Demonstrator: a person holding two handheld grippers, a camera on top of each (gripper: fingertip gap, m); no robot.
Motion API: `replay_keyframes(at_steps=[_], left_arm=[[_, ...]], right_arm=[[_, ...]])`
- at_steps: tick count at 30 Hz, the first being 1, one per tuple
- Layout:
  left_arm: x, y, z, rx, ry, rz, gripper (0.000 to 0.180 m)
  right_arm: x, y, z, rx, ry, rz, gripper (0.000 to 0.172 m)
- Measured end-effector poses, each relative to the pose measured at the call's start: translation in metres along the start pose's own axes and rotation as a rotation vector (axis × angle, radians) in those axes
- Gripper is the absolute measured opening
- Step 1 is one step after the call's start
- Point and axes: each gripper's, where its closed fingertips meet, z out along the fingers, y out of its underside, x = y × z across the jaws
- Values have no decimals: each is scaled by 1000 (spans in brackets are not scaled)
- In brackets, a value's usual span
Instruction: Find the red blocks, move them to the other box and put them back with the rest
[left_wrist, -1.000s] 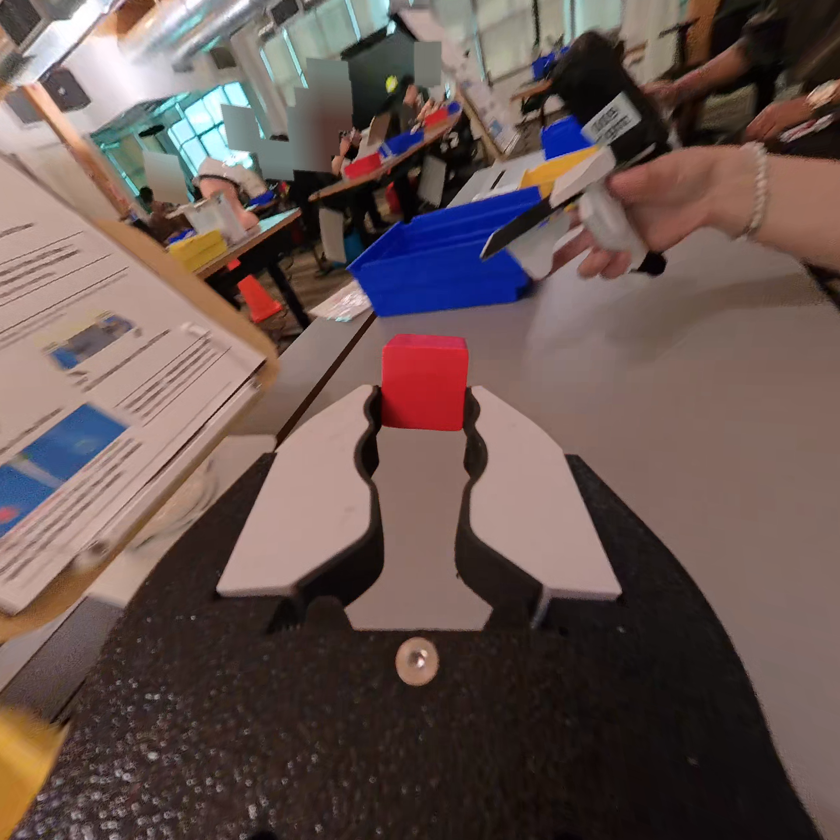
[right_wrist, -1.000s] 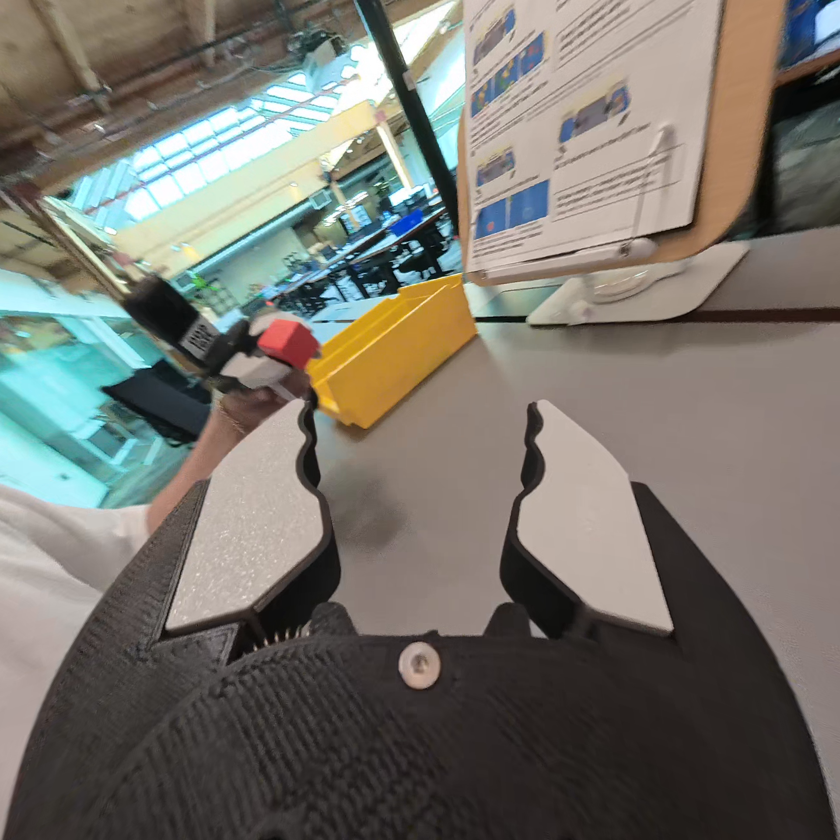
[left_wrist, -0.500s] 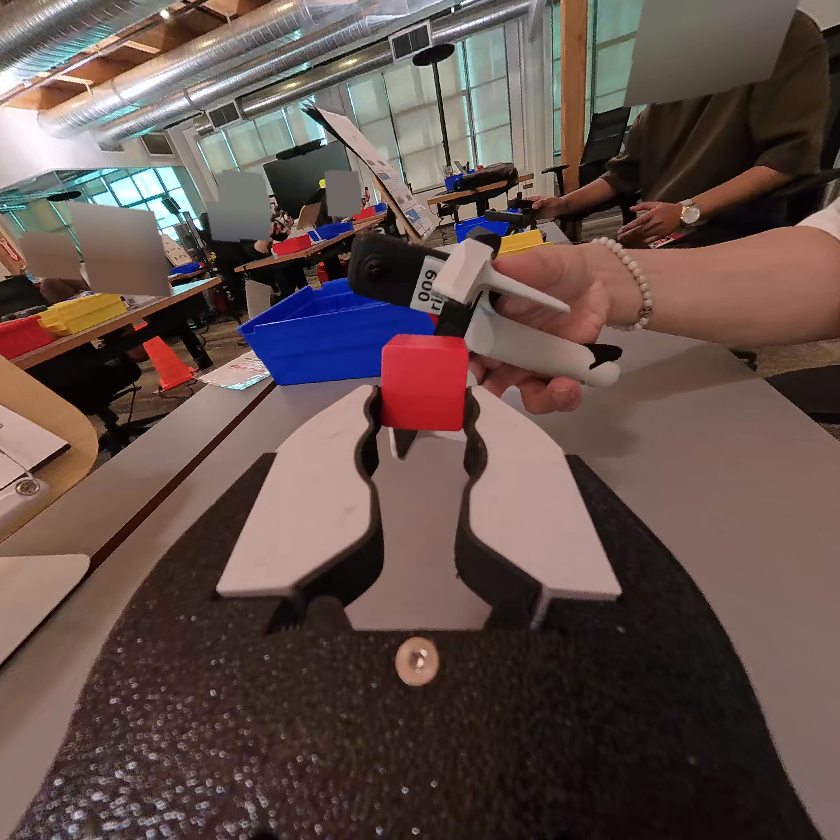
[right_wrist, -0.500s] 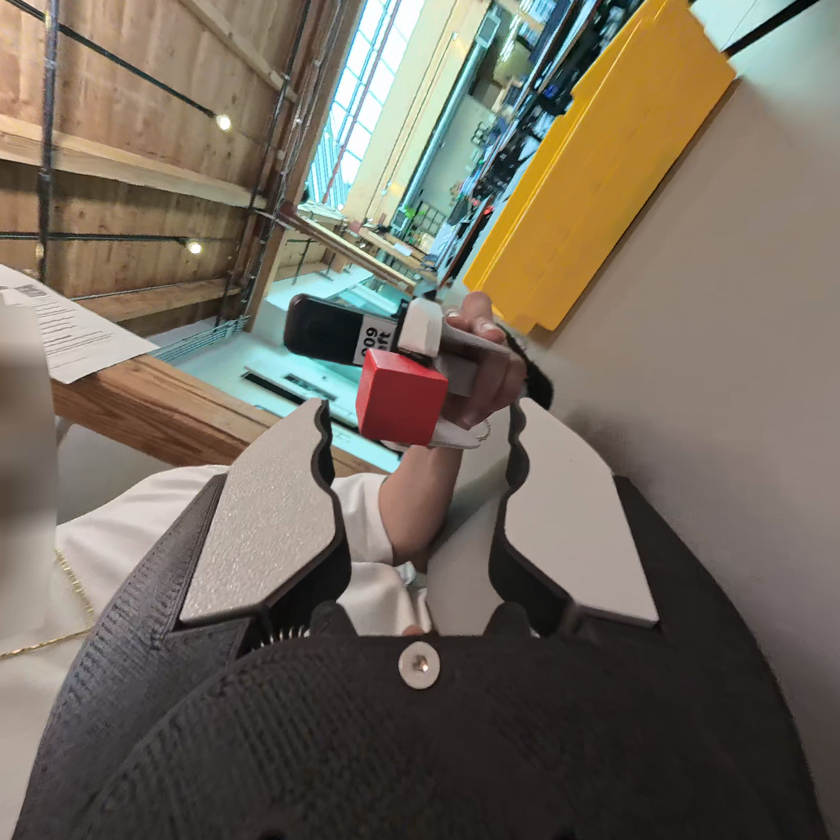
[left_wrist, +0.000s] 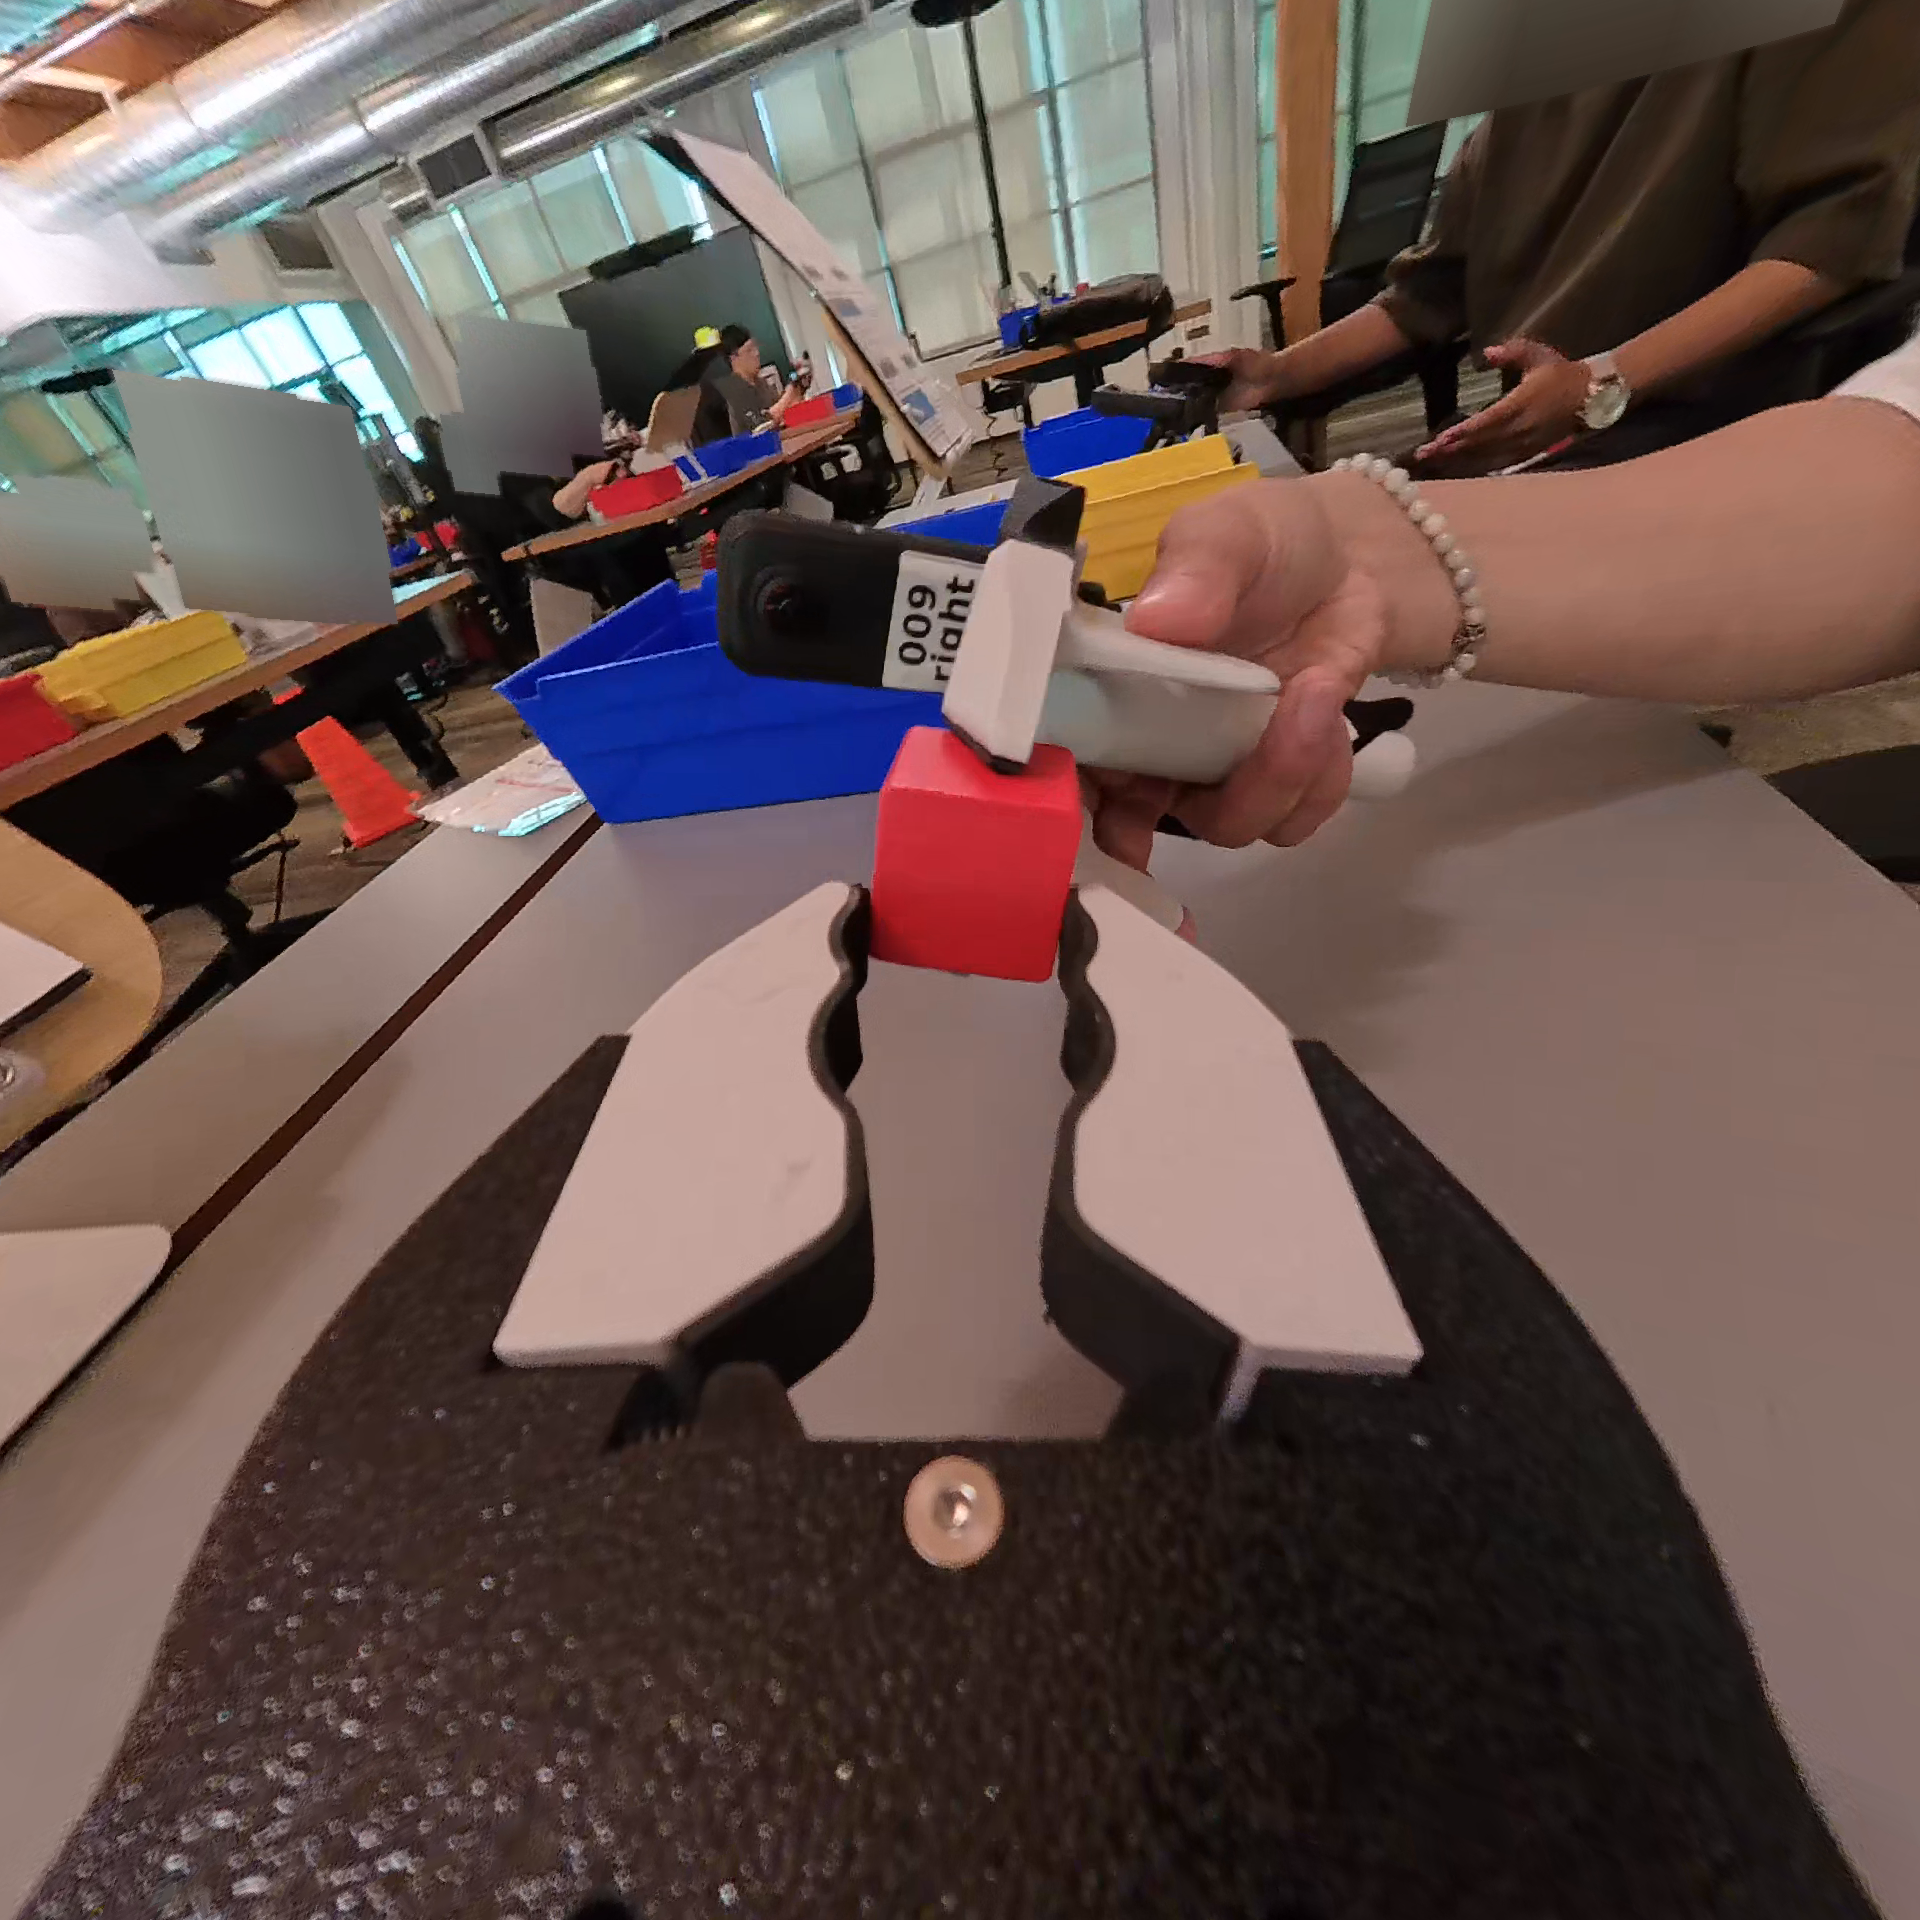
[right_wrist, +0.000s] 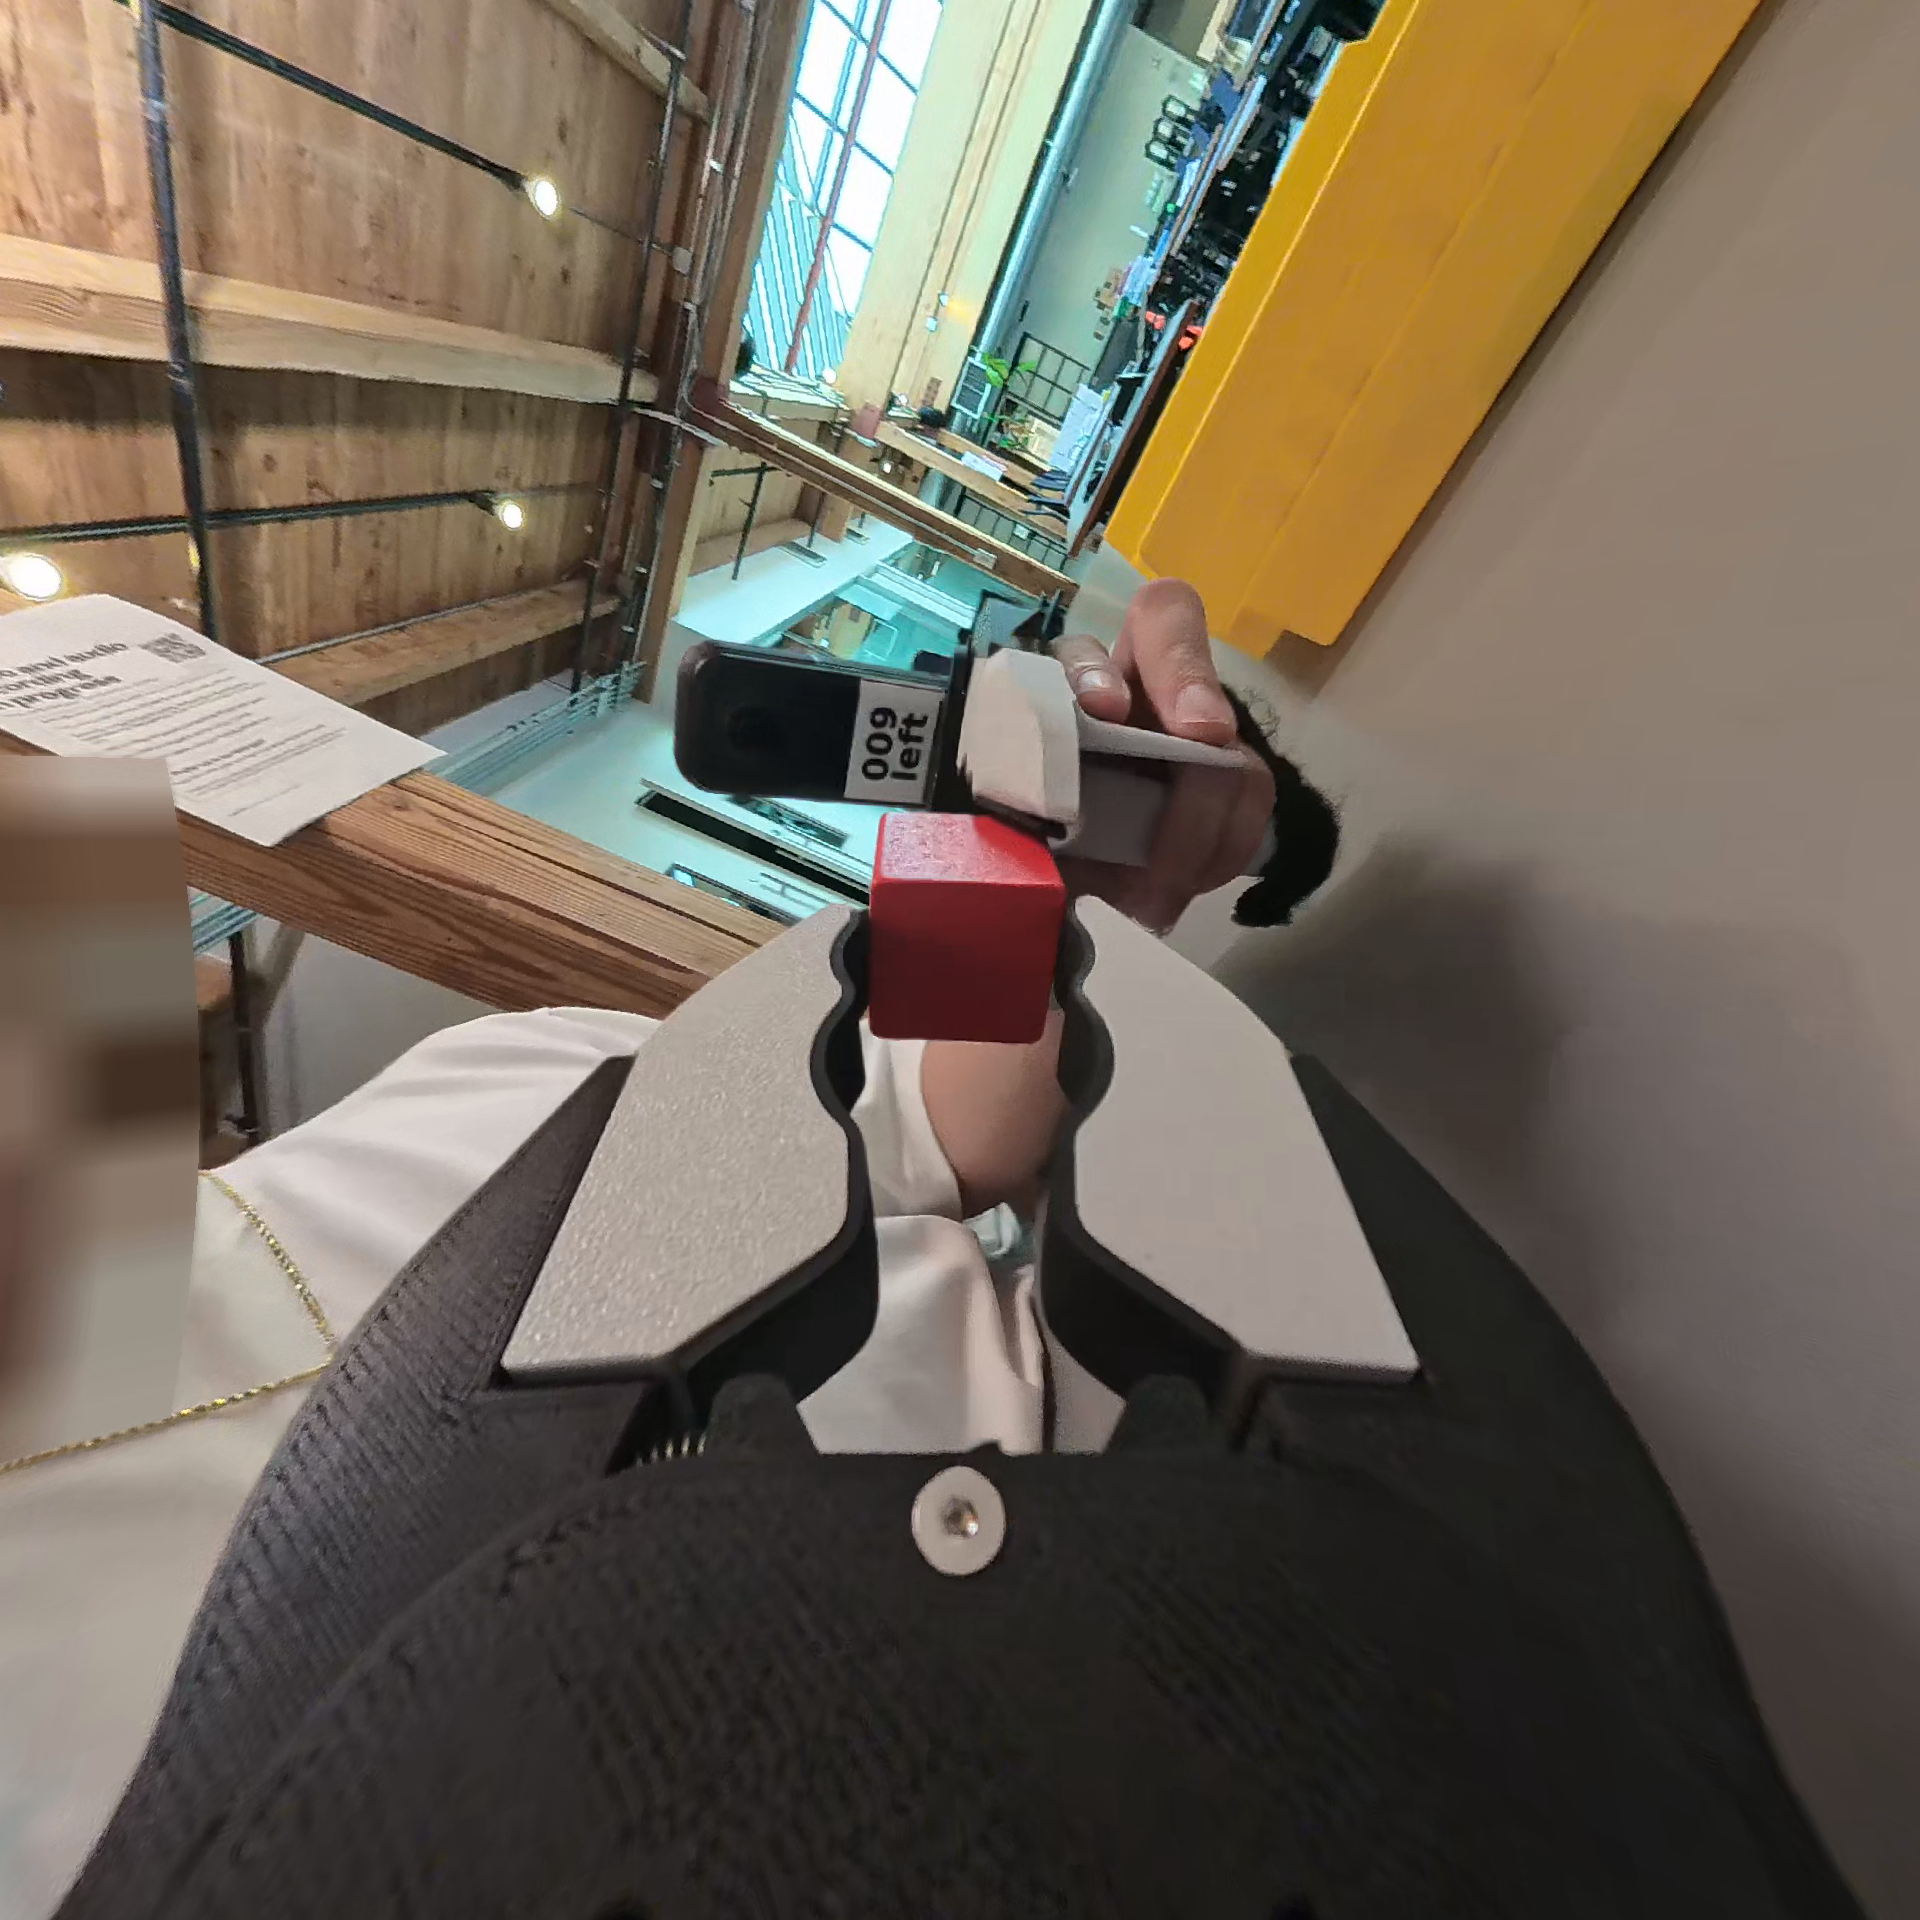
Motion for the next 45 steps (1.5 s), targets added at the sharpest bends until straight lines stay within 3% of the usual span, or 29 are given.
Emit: replay_keyframes(at_steps=[3,6,8,12,16,21,29,35,40,45], left_arm=[[-7,-4,-3,22,-77,-35,52],[-21,-1,-10,2,-166,-38,61],[-26,5,-13,-36,-196,-48,62],[-37,24,-15,-155,-265,-53,60],[-38,37,-14,-252,-279,-45,62],[-35,40,-10,-257,-264,-86,61],[-41,47,-16,-268,-275,-154,61],[-43,48,-20,-262,-276,-187,64],[-47,43,-22,-242,-279,-216,67],[-67,9,-50,-176,-368,-250,68]], right_arm=[[2,-9,-15,4,101,-87,35],[-1,-37,-54,72,281,-222,35],[0,-62,-98,133,483,-320,35],[-1,-105,-223,269,1003,-442,35],[8,-108,-340,245,1445,-356,35],[50,-89,-406,31,1644,-170,35],[80,-68,-422,-149,1696,-53,36],[74,-69,-411,-60,1598,-65,42],[44,-84,-398,51,1602,-241,55],[-4,-99,-344,176,1446,-576,60]])
